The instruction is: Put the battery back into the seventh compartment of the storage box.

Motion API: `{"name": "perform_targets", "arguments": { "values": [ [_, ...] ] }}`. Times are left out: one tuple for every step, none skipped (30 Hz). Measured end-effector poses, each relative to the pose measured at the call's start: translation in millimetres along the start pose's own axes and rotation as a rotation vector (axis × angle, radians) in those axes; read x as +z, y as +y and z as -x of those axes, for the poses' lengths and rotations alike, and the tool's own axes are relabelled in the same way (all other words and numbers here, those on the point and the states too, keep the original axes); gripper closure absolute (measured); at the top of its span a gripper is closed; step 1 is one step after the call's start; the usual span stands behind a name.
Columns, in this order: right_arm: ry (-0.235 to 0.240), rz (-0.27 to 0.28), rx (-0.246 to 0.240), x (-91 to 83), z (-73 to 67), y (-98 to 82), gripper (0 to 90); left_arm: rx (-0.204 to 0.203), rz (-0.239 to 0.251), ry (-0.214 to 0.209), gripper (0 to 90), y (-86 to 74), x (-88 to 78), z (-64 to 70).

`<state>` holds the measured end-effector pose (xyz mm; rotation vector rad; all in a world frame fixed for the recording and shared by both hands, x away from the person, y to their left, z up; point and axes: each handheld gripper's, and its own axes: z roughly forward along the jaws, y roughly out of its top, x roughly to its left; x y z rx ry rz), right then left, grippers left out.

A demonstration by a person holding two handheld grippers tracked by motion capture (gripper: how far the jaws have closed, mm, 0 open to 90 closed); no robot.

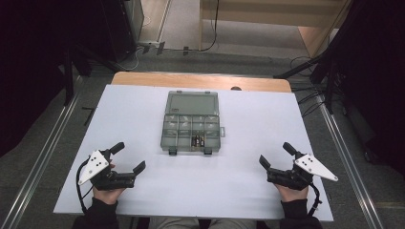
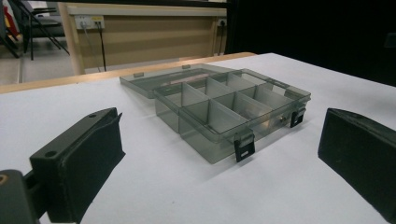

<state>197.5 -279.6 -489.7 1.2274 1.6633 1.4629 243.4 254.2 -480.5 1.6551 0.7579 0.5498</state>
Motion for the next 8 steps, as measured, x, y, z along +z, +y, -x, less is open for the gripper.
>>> {"name": "perform_targets", "arguments": {
  "values": [
    [0.001,0.002,-0.005,-2.3,-0.5,-2.0,1.4,0.001,-0.001,-0.001,0.0,-0.1,0.1,-0.3],
    [0.0,0.001,-0.011,-3.6,-1.1,-4.3,1.5,-0.002,-0.002,-0.002,0.0,-0.3,0.4,-0.2],
    [0.001,-0.008,-0.017,-4.0,-1.6,-6.1,1.5,0.0,-0.004,-0.002,0.0,-0.4,0.7,-0.2],
    [0.002,-0.018,-0.016,-3.5,-2.2,-7.2,1.5,0.002,-0.006,-0.002,0.0,-0.5,1.0,-0.1],
    [0.008,-0.023,-0.013,-2.3,-2.5,-7.6,1.5,0.003,-0.008,-0.002,0.0,-0.6,1.1,0.2],
    [0.009,-0.024,-0.013,-1.0,-2.8,-7.7,1.5,0.004,-0.008,-0.002,0.0,-0.7,1.2,0.4],
    [0.011,-0.025,-0.011,0.2,-3.2,-7.8,1.5,0.006,-0.011,-0.002,0.0,-0.8,1.2,0.5],
    [0.012,-0.029,-0.01,1.2,-3.4,-7.9,1.5,0.006,-0.01,-0.003,0.0,-0.8,1.5,0.6]
  ]
}}
